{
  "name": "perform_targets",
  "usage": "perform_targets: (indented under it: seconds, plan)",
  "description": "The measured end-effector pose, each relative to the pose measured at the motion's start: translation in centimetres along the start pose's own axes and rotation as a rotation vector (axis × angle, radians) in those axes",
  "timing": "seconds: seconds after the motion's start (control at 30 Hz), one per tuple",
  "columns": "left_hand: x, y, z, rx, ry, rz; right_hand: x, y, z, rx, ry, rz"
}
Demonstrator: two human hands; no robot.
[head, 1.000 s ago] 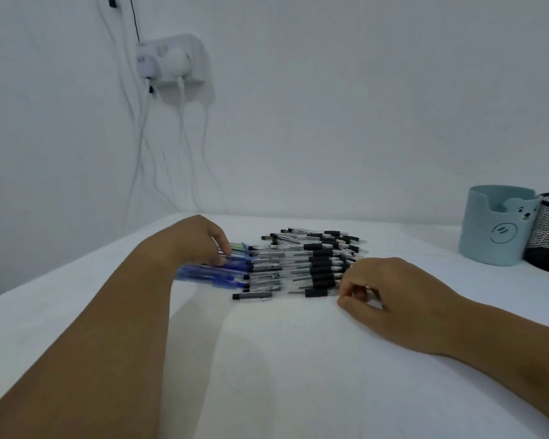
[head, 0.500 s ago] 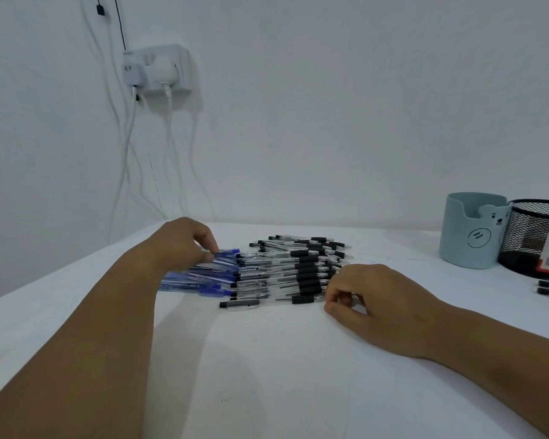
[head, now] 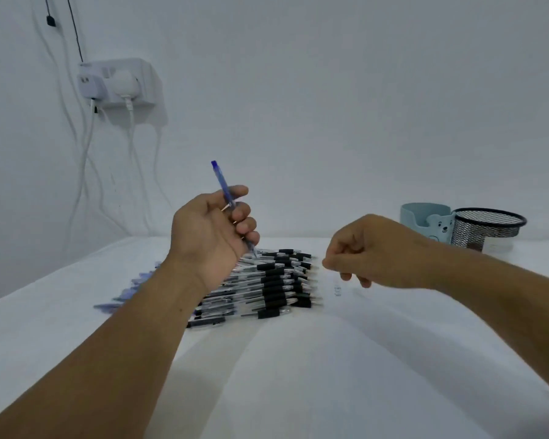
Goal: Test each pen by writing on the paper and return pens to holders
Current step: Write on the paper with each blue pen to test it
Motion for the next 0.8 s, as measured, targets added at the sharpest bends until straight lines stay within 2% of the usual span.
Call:
perform_targets:
  seconds: [0.07, 0.13, 0.37, 0.47, 0.6, 0.7, 0.8]
  plan:
    - [-1.8, 1.2, -0.4, -0.068, -0.135, -0.104, 1.2, -1.1, -0.3, -0.127, 0.091, -0.044]
    - [-3.1, 1.8, -0.5, -0.081, -0.212, -0.162, 2.5, -1.3, -0.6, -0.173, 0.131, -0.073]
    - [-5.2, 2.8, -0.6, -0.055, -0.234, -0.258, 5.3, -0.5, -0.2, 0.006, 0.131, -0.005]
    - [-5.5, 3.0, -0.8, -0.046, -0.191, -0.280, 5.5, 0.4, 0.1, 0.125, 0.047, 0.093]
    - [-6.3, 2.7, -0.5, -0.039, -0.159, -0.340, 5.0, 1.9, -0.8, 0.280, -0.163, 0.165]
    - [-6.7, 3.1, -0.5, -0.052, -0.163, -0.371, 4.1, 2.7, -1.3, 0.289, -0.289, -0.013]
    - [-7.1, 3.3, -0.7, -0.035, -0.179, -0.380, 3.6, 2.6, -0.9, 0.350, -0.336, -0.226]
Point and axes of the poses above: each hand's wrist, its own z-axis towards the middle knuckle, its own y-axis out of the palm, x = y × z, the point moved 4 cm from there along z, towards the middle knuckle, and after that the axes turned 3 degrees about x, right-handed, at the moved point
